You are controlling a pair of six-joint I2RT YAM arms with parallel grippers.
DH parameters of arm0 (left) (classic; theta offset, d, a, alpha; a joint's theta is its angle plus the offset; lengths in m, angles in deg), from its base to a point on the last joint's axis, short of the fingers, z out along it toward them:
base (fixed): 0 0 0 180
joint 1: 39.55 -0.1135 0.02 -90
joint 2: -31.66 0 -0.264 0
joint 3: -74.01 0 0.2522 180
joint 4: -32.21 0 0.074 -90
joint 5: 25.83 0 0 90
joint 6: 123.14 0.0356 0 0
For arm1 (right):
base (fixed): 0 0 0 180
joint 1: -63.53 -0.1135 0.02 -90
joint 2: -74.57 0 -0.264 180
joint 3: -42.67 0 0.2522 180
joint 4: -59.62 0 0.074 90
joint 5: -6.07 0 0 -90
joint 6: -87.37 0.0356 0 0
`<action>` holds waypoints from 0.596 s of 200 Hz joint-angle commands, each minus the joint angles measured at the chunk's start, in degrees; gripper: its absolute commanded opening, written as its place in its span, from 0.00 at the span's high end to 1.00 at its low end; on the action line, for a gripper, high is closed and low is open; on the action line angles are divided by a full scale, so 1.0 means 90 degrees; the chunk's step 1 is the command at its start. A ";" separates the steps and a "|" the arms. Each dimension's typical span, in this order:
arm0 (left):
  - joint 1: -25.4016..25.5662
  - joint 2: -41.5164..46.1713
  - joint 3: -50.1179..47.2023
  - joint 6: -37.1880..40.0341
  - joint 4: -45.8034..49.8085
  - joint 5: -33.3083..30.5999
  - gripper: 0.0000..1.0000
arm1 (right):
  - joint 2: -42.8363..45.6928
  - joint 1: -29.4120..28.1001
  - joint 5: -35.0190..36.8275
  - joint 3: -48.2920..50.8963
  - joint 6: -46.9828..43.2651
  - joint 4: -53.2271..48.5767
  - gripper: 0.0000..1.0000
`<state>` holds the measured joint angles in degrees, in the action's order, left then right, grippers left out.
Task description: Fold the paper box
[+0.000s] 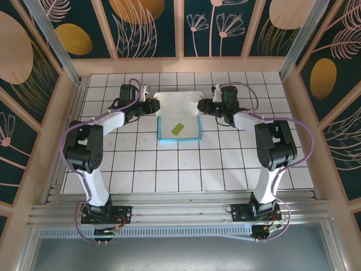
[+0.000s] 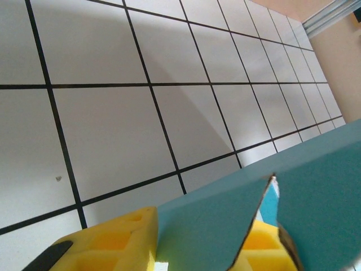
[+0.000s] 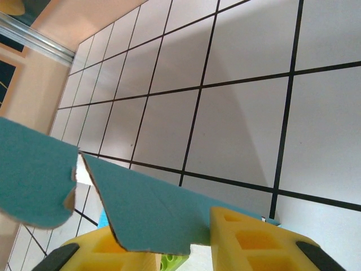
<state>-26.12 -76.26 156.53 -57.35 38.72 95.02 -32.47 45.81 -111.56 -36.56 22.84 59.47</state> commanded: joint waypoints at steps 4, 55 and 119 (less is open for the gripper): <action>0.0097 0.0271 -0.0169 -0.0296 -0.0277 0.0138 0.71 | 0.0161 -0.0111 0.0117 0.0206 0.0255 0.0182 0.72; 0.0171 0.0393 -0.0484 -0.0567 -0.0583 0.0190 0.71 | 0.0345 -0.0168 0.0165 0.0555 0.0331 0.0366 0.72; 0.0256 0.0667 -0.1041 -0.0877 -0.0979 0.0021 0.70 | 0.0455 -0.0370 0.0253 0.0838 0.0402 0.0606 0.73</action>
<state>-24.96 -72.63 149.33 -63.33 32.10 94.64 -29.72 44.32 -108.96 -31.03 25.22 64.60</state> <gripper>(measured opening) 0.303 0.273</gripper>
